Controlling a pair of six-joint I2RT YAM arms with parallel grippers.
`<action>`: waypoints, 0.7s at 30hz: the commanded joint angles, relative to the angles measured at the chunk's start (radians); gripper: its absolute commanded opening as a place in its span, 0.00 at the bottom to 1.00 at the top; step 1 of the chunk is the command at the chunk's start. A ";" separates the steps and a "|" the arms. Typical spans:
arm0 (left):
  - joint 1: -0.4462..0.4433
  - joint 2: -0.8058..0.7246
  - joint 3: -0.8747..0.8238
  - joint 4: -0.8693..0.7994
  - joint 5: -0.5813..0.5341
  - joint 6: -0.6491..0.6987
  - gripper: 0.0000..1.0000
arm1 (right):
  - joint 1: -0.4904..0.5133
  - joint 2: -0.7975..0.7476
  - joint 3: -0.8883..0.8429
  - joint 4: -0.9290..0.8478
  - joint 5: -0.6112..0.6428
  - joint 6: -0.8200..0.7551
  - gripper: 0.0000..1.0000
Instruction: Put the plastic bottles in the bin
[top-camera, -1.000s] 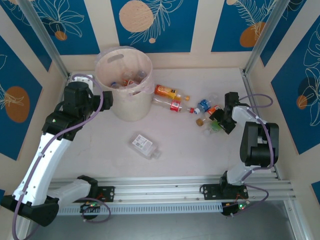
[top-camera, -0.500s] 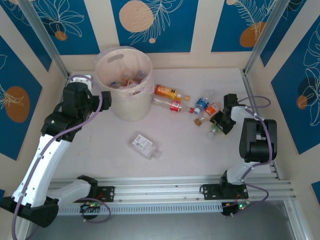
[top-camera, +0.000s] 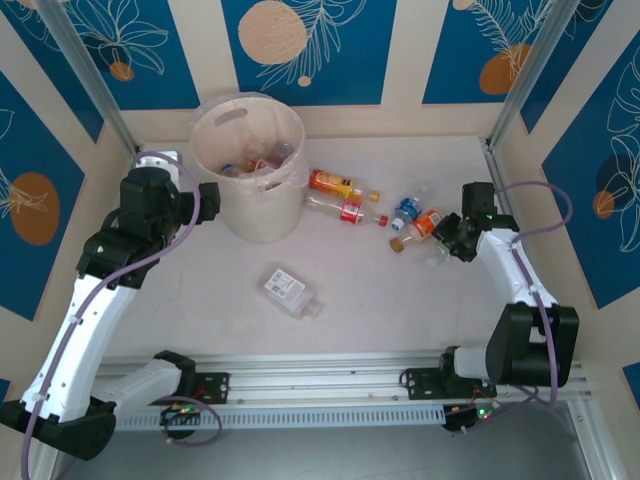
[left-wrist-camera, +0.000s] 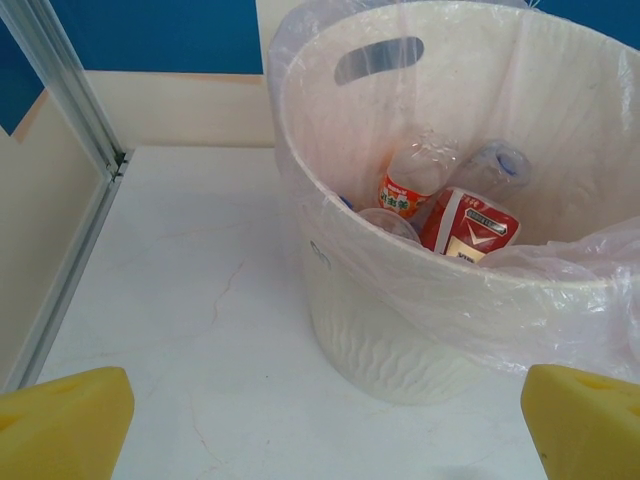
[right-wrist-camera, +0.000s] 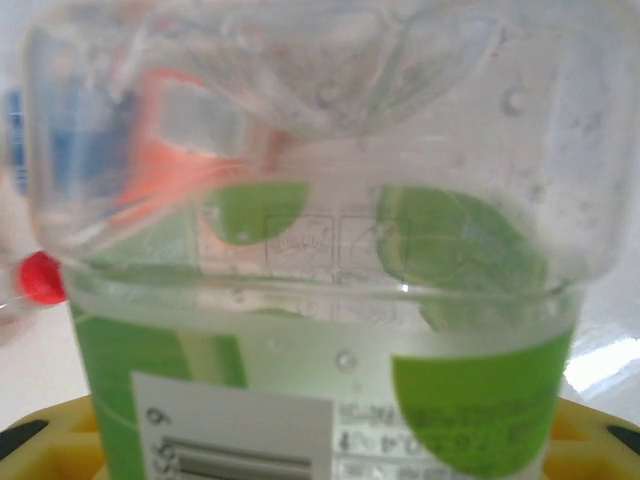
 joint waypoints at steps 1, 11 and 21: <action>0.004 -0.016 -0.022 0.015 -0.017 -0.017 0.99 | 0.063 -0.056 0.094 -0.066 -0.027 -0.026 0.49; 0.005 -0.029 -0.059 0.020 -0.011 -0.033 1.00 | 0.428 0.039 0.528 -0.043 0.021 -0.066 0.49; 0.004 -0.040 -0.075 0.024 0.015 -0.045 1.00 | 0.628 0.393 1.005 0.047 0.005 -0.165 0.49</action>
